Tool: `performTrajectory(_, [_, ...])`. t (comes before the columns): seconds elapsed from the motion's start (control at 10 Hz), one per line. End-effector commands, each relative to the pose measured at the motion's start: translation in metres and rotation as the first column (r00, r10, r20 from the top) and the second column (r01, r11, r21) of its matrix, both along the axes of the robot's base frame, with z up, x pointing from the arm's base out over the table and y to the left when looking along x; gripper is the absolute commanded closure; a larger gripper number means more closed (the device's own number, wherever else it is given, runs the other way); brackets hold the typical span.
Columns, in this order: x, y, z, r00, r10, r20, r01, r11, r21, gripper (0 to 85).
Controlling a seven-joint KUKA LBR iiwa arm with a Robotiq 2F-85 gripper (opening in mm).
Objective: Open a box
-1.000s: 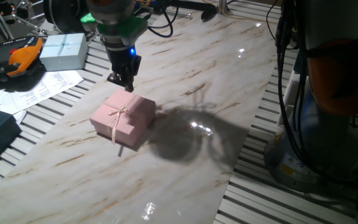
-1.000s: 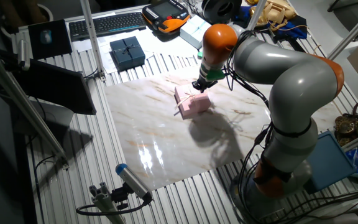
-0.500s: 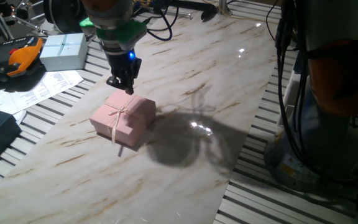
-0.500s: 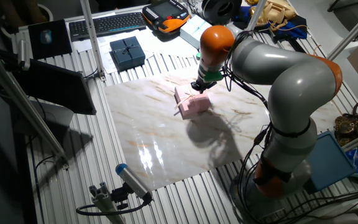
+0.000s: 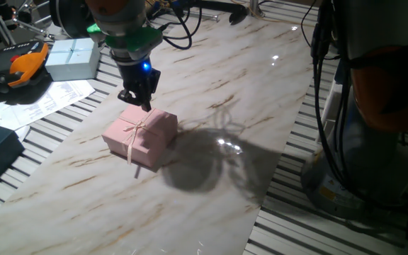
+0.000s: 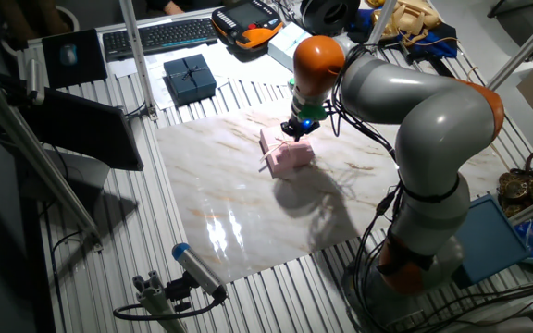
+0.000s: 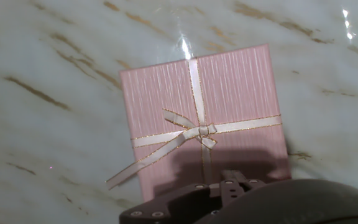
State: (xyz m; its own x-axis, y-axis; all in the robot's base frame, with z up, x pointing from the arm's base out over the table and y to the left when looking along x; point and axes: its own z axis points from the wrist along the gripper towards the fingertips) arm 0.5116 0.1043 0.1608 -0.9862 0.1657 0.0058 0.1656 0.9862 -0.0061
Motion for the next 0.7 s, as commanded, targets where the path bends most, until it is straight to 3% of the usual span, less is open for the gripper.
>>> performTrajectory(0.0, [-0.001, 0.0007, -0.0001, 1.0, 0.004, 0.009, -0.004, 1.0, -0.006, 85.0])
performTrajectory(0.1, [0.0, 0.0002, 0.0002, 1.0, 0.007, 0.012, -0.008, 1.0, 0.016, 85.0])
performTrajectory(0.3, [0.0001, 0.0001, -0.0001, 0.998, 0.029, 0.048, -0.029, 1.0, 0.001, 85.0])
performTrajectory(0.6, [0.0001, 0.0001, -0.0001, 0.995, 0.065, 0.08, -0.066, 0.998, 0.011, 85.0])
